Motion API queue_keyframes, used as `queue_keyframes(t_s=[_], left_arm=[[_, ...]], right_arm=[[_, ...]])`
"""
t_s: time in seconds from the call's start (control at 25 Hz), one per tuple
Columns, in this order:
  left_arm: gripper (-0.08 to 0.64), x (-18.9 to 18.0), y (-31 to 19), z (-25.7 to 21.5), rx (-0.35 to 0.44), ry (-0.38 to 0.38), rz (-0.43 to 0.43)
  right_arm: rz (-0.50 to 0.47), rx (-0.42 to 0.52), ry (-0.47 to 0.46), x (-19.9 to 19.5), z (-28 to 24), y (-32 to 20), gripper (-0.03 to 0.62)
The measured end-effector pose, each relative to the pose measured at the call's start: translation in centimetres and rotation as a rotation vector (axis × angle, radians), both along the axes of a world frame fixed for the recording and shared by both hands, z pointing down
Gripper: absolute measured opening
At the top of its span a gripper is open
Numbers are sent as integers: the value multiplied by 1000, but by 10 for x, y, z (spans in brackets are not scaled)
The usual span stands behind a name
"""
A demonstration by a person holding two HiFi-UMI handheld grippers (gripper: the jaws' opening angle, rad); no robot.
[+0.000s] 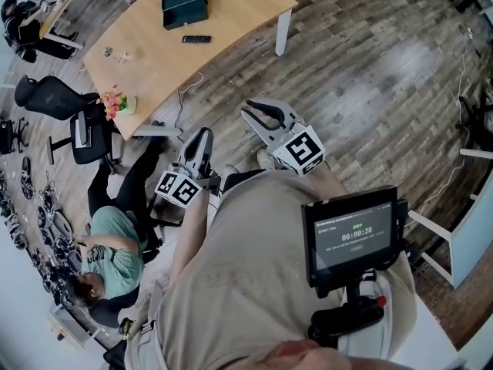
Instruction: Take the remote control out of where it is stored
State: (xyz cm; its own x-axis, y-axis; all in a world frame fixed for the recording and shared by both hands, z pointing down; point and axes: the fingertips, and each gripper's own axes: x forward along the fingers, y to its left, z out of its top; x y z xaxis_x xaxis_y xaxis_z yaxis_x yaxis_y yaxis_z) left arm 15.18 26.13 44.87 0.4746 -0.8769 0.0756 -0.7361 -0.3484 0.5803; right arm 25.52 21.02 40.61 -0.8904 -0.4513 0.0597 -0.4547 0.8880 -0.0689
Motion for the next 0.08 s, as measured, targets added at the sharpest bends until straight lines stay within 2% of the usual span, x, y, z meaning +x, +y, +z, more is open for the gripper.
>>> queue_keyframes(t_s=[0.08], left_arm=[[33,2,-2,-2,7,18,7]], right_arm=[[-7,-1,2,-1,0,-1,77]])
